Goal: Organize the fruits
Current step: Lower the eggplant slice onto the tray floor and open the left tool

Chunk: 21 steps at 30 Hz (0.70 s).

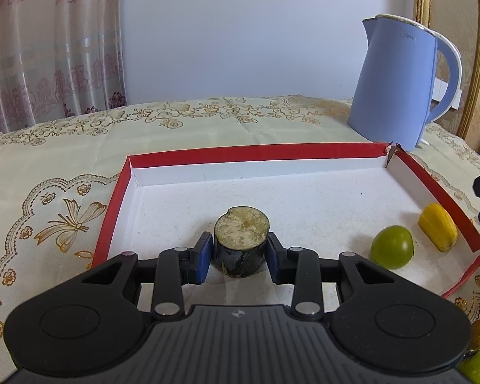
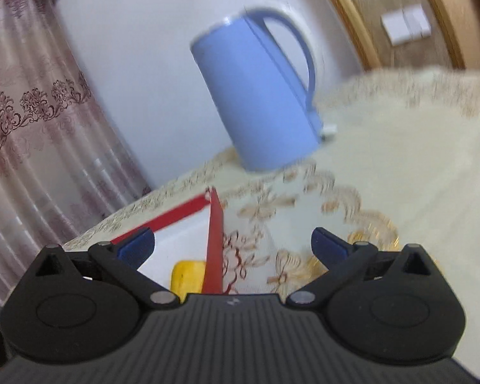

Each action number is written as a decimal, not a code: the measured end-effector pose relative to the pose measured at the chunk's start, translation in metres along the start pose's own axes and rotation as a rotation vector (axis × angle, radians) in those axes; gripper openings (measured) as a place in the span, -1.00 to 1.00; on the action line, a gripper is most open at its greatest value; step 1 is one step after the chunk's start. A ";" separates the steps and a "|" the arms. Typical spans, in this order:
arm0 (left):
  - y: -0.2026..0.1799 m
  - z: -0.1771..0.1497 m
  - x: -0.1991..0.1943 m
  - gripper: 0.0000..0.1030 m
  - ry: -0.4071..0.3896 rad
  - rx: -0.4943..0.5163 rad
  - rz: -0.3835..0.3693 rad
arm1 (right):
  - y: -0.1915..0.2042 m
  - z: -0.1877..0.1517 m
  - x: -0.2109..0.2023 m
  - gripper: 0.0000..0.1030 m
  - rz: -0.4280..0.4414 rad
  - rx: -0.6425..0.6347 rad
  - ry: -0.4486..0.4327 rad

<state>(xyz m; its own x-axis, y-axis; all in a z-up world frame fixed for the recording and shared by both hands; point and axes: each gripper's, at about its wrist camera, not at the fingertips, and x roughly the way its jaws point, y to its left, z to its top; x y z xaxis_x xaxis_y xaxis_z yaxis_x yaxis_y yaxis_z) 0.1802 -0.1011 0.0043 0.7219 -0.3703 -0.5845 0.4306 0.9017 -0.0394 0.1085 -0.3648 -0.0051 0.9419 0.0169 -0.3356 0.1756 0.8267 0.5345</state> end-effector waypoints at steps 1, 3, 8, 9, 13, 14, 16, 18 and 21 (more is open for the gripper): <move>0.000 0.000 0.000 -0.32 -0.002 0.002 0.002 | 0.000 0.000 0.001 1.00 0.010 -0.003 0.005; -0.001 -0.001 0.000 -0.32 -0.005 0.005 0.004 | 0.000 0.000 0.004 1.00 0.024 -0.006 0.008; -0.004 -0.002 -0.002 -0.32 -0.011 0.017 0.022 | -0.007 0.000 0.011 1.00 0.044 0.019 0.050; -0.004 -0.003 -0.002 -0.32 -0.011 0.021 0.026 | -0.005 -0.004 0.007 1.00 0.046 0.022 0.055; -0.008 -0.002 -0.001 -0.13 -0.007 0.042 0.063 | -0.005 -0.005 0.005 1.00 0.058 0.028 0.070; -0.008 -0.002 -0.001 -0.05 -0.007 0.044 0.078 | -0.005 -0.005 0.005 1.00 0.060 0.028 0.073; -0.006 -0.002 0.000 0.00 -0.004 0.035 0.082 | -0.004 -0.005 0.006 1.00 0.061 0.026 0.077; -0.007 -0.002 0.000 0.00 -0.005 0.039 0.088 | -0.004 -0.005 0.006 1.00 0.063 0.025 0.081; -0.011 -0.002 0.000 0.00 -0.007 0.061 0.107 | -0.004 -0.005 0.007 1.00 0.066 0.027 0.086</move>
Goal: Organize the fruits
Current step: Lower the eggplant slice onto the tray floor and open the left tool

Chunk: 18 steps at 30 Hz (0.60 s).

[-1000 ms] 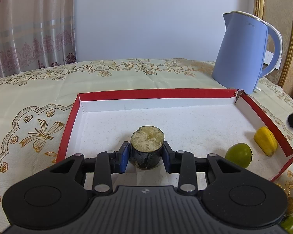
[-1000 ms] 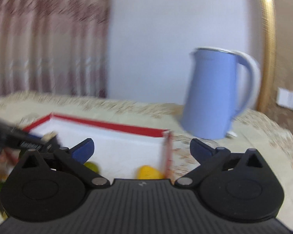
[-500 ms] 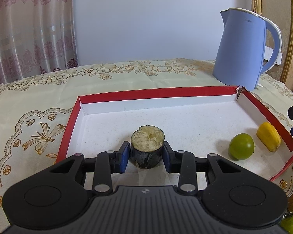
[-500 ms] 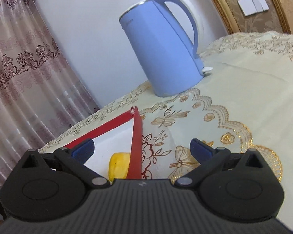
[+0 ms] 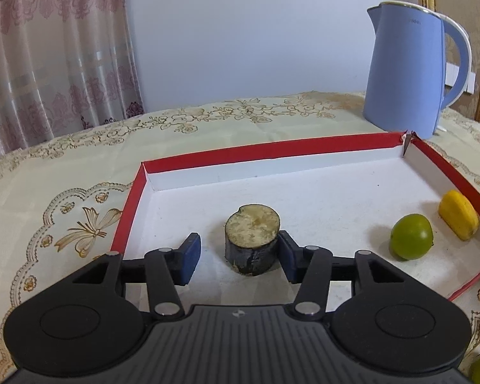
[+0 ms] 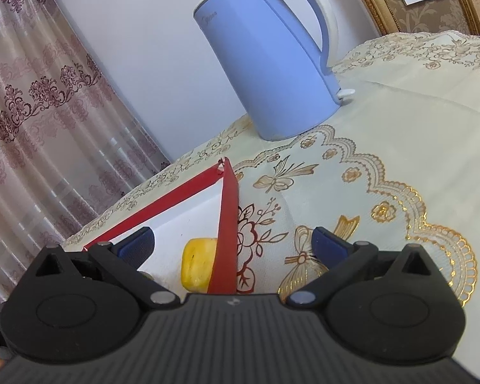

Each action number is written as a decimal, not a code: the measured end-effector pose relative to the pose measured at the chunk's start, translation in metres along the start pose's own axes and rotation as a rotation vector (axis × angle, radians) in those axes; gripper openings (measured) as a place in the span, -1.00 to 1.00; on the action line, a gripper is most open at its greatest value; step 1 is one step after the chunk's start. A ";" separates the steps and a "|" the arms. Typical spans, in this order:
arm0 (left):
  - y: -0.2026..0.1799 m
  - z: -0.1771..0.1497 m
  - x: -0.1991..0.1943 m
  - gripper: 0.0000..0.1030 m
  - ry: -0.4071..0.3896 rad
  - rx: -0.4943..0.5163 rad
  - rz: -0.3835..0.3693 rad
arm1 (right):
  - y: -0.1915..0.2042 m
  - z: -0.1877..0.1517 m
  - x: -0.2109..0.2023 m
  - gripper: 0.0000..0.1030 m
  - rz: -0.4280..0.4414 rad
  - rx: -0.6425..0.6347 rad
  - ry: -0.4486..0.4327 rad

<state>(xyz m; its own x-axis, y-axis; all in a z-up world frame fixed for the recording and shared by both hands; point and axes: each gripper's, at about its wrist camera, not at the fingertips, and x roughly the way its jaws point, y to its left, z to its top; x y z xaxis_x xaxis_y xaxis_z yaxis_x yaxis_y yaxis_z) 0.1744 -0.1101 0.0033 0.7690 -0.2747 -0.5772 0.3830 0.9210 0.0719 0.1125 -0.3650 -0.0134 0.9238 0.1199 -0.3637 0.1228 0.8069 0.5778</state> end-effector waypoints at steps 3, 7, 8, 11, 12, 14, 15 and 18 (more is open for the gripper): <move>-0.001 0.000 -0.001 0.00 0.000 0.009 0.008 | -0.001 0.000 0.001 1.00 0.000 0.002 0.004; -0.003 0.000 0.000 0.00 0.001 0.019 0.018 | -0.001 0.001 0.002 1.00 0.001 0.004 0.008; -0.004 0.001 0.000 0.00 0.002 0.022 0.021 | -0.001 0.001 0.002 1.00 0.001 0.004 0.008; -0.006 0.001 -0.001 0.00 0.005 0.033 0.032 | -0.001 0.001 0.002 1.00 0.000 0.002 0.009; -0.007 0.001 -0.002 0.00 0.005 0.036 0.034 | -0.001 0.001 0.002 1.00 0.000 0.000 0.010; -0.007 0.001 -0.001 0.01 0.007 0.039 0.038 | 0.000 0.000 0.002 1.00 -0.001 -0.003 0.012; -0.008 0.001 -0.001 0.02 0.008 0.039 0.041 | 0.000 0.000 0.003 1.00 -0.001 -0.005 0.013; -0.008 0.002 -0.001 0.02 0.013 0.040 0.042 | 0.000 0.001 0.003 1.00 -0.001 -0.005 0.015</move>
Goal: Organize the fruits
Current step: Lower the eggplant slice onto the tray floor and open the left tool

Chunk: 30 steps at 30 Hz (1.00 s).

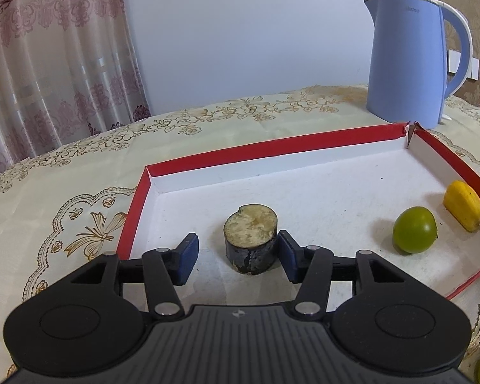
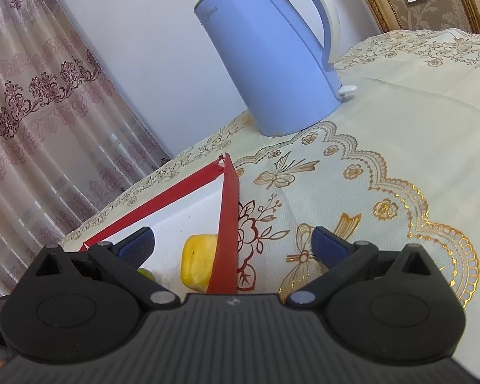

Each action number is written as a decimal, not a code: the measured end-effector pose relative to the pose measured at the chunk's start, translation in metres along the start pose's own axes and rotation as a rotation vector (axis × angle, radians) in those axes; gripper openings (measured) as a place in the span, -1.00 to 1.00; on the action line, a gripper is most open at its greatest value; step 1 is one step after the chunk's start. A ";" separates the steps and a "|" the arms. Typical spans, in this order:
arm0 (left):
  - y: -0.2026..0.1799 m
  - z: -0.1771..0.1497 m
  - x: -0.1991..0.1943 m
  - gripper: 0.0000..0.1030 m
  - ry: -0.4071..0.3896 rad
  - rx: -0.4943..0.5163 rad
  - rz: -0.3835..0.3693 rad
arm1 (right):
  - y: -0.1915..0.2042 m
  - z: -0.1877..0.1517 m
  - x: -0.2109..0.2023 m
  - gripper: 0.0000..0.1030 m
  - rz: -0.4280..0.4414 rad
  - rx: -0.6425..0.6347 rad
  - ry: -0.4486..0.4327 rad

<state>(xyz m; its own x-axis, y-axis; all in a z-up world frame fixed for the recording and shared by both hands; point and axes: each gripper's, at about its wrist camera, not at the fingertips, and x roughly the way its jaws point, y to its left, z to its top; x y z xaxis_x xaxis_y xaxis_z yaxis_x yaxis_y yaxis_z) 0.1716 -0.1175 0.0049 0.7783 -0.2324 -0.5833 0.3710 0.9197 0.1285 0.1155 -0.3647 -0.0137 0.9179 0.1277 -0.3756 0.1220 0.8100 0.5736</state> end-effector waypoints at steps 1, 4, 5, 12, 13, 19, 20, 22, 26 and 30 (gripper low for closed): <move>0.000 0.000 0.000 0.02 0.002 0.000 0.000 | 0.000 0.000 0.000 1.00 0.000 0.000 0.000; 0.000 0.001 0.000 0.02 0.005 0.003 0.002 | 0.000 0.000 0.000 1.00 -0.001 -0.004 0.003; 0.000 0.001 0.000 0.02 0.006 0.004 0.003 | 0.000 0.000 0.000 1.00 -0.001 -0.005 0.004; 0.000 0.003 0.000 0.12 0.020 0.003 0.008 | 0.001 0.000 0.000 1.00 -0.002 -0.006 0.006; 0.000 0.003 0.000 0.28 0.020 0.002 0.012 | 0.001 0.000 0.001 1.00 -0.002 -0.006 0.006; 0.000 0.004 -0.005 0.36 0.013 0.000 0.021 | 0.001 -0.001 0.001 1.00 -0.002 -0.007 0.007; -0.001 0.005 -0.006 0.36 0.012 0.002 0.021 | 0.001 -0.001 0.001 1.00 -0.002 -0.007 0.008; -0.002 0.007 -0.010 0.36 0.006 0.009 0.028 | 0.001 -0.001 0.001 1.00 -0.002 -0.006 0.007; -0.004 0.014 -0.021 0.37 -0.020 0.014 0.043 | 0.001 -0.001 0.001 1.00 0.000 -0.004 0.011; -0.004 0.021 -0.043 0.53 -0.068 0.016 0.056 | -0.001 0.000 0.001 1.00 0.006 0.005 0.014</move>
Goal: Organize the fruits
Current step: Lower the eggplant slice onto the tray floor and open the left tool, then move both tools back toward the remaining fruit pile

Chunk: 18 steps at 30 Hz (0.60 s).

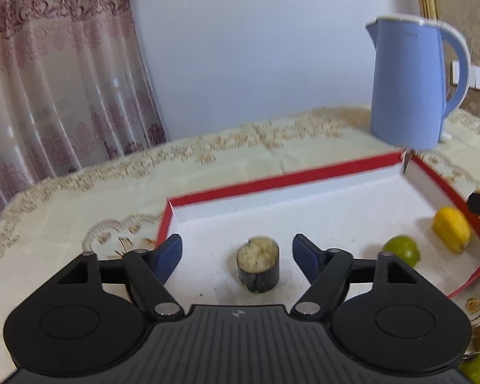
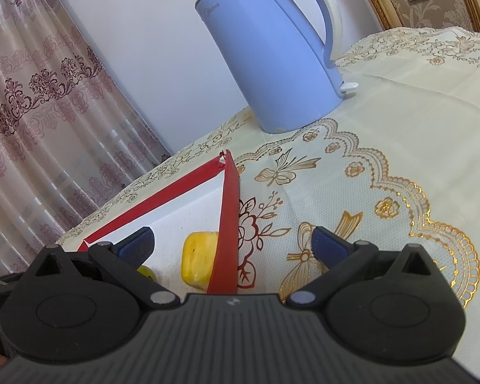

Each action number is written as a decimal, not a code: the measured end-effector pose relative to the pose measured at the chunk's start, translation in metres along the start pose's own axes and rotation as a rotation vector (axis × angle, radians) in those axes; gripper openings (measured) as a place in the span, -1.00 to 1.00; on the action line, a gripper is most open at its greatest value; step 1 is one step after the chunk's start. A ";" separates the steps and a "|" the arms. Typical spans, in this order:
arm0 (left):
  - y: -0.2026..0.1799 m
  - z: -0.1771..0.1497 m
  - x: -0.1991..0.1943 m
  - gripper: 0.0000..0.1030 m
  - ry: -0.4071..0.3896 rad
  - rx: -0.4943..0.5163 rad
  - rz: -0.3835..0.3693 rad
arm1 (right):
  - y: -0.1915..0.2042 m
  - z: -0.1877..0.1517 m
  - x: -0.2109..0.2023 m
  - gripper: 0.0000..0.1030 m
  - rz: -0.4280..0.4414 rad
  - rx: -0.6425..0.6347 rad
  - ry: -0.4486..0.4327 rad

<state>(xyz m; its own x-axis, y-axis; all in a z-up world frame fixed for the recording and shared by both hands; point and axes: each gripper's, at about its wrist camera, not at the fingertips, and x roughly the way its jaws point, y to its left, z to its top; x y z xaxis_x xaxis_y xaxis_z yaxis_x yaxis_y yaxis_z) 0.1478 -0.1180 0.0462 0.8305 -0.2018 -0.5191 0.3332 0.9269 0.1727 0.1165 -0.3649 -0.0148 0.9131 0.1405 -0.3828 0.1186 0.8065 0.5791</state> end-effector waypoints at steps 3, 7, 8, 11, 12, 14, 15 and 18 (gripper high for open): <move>0.002 0.007 -0.022 0.58 -0.044 0.000 0.002 | -0.001 0.001 -0.002 1.00 0.003 0.007 -0.001; 0.007 0.007 -0.060 0.59 -0.104 -0.006 -0.003 | -0.002 0.001 -0.016 1.00 0.003 0.023 -0.055; 0.008 0.004 -0.071 0.63 -0.117 -0.004 -0.006 | -0.001 0.000 -0.022 1.00 0.007 0.021 -0.080; 0.012 -0.012 -0.103 0.73 -0.163 0.013 -0.001 | 0.005 -0.004 -0.042 1.00 0.023 -0.018 -0.125; 0.013 -0.018 -0.110 0.74 -0.170 0.013 -0.005 | 0.008 -0.008 -0.051 1.00 0.020 -0.035 -0.129; 0.016 -0.033 -0.124 0.75 -0.171 0.008 -0.017 | 0.010 -0.013 -0.068 1.00 0.018 -0.068 -0.136; 0.016 -0.041 -0.128 0.75 -0.166 0.005 -0.023 | 0.012 -0.017 -0.078 1.00 0.021 -0.090 -0.138; 0.015 -0.060 -0.132 0.75 -0.133 -0.002 -0.045 | 0.019 -0.028 -0.103 1.00 0.018 -0.163 -0.129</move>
<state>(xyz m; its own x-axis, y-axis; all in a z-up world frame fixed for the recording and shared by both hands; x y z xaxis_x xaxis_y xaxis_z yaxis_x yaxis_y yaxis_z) 0.0161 -0.0583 0.0669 0.8665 -0.2832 -0.4110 0.3708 0.9165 0.1502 0.0136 -0.3479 0.0152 0.9580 0.0893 -0.2724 0.0470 0.8884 0.4566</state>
